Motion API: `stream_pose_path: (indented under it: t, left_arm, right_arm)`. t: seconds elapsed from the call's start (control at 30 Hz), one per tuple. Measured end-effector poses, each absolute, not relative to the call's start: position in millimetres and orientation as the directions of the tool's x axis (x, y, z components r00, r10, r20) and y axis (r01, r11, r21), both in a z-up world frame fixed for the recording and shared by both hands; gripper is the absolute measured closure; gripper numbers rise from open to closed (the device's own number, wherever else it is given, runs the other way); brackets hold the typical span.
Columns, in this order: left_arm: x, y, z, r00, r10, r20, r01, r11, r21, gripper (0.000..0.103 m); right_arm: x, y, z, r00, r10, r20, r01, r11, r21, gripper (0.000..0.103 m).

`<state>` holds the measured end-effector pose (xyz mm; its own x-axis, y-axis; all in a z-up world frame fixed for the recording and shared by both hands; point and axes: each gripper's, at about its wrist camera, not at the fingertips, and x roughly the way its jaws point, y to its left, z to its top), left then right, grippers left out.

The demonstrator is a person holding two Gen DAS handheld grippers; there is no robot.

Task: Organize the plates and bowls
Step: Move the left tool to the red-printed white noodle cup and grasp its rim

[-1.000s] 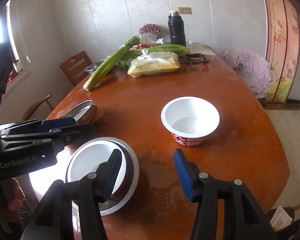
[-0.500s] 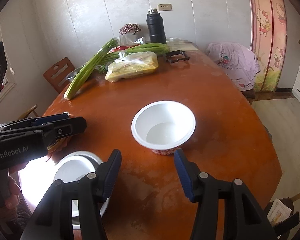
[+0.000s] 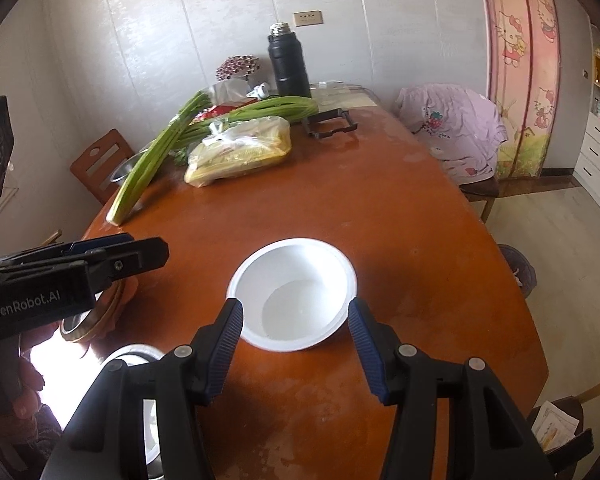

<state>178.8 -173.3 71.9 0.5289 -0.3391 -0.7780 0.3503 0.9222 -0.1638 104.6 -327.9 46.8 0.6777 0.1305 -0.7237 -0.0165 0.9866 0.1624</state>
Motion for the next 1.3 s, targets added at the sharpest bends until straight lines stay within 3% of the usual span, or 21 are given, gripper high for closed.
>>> stream_pose_path:
  t: [0.63, 1.23, 1.3]
  left_arm:
    - [217, -214, 17, 0.394, -0.301, -0.868, 0.362, 0.919, -0.154, 0.052]
    - [229, -219, -5, 0.342, -0.288, -0.894, 0.345, 0.924, -0.166, 0.052]
    - [230, -219, -8, 0.333, -0.289, -0.897, 0.344, 0.923, -0.170, 0.056]
  right_arm:
    - [144, -349, 12, 0.604, 0.099, -0.791, 0.037, 0.988, 0.152, 0.049]
    - [157, -343, -9, 0.571, 0.109, -0.814, 0.001, 0.991, 0.133, 0.049]
    - [157, -340, -10, 0.571, 0.115, -0.813, -0.010, 0.991, 0.133, 0.049]
